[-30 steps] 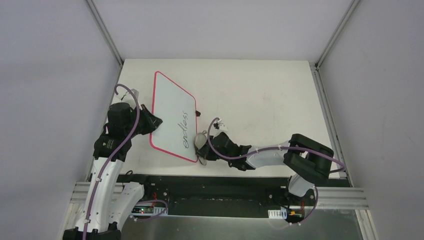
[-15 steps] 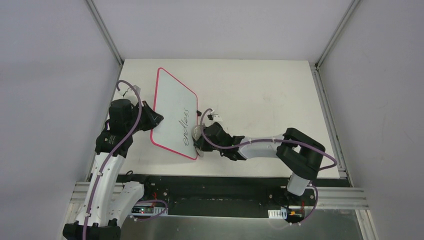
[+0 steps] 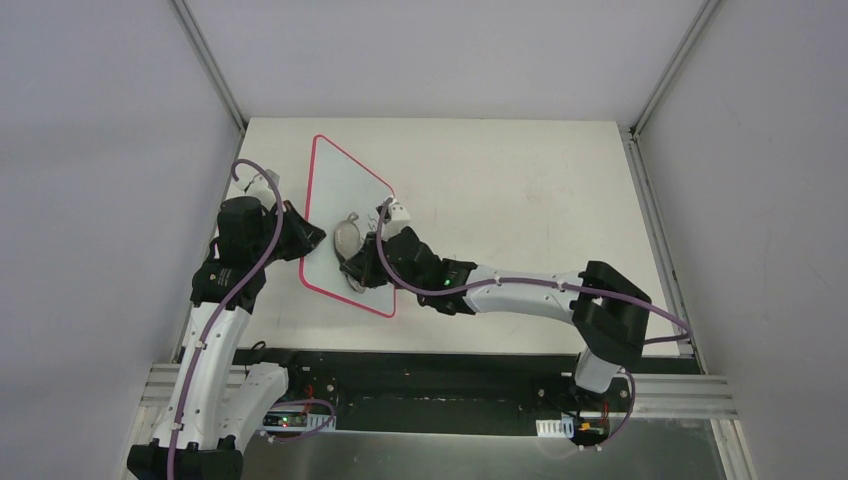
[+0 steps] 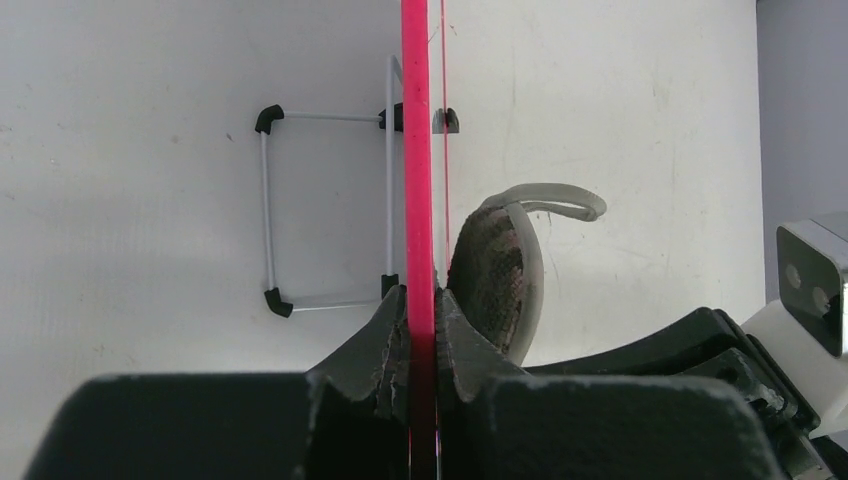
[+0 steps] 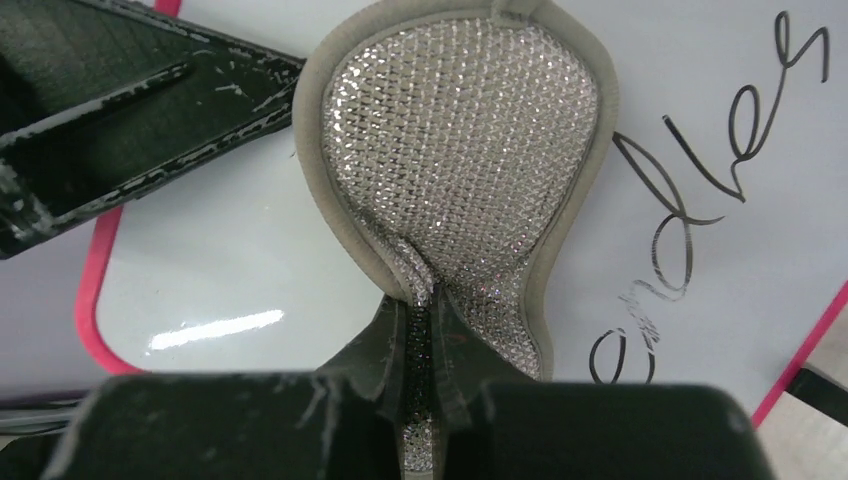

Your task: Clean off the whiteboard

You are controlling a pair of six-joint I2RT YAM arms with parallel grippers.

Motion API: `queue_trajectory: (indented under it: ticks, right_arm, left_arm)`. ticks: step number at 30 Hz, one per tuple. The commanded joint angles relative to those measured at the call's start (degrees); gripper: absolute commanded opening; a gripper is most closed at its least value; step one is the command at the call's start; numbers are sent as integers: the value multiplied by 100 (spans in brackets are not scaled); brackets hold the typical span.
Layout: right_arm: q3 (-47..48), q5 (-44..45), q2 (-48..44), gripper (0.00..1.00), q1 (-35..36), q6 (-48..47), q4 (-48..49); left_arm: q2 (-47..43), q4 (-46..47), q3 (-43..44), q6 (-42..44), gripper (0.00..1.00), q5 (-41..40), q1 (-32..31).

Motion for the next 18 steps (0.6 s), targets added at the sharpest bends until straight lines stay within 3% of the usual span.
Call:
queue_trajectory:
  ticks: [1, 11, 14, 18]
  right_arm:
    - [-440, -793, -120, 0, 143, 443, 1020]
    - [-2555, -1232, 677, 0, -594, 1863, 2546]
    - [-2579, -1290, 765, 0, -605, 1869, 2552]
    - [-1941, -1384, 741, 0, -446, 1590, 1952]
  left_arm:
    - [453, -943, -583, 663, 0, -7, -171]
    - [430, -948, -570, 655, 0, -3, -173]
    - [421, -939, -570, 654, 0, -2, -173]
    - [425, -938, -570, 654, 0, 16, -175]
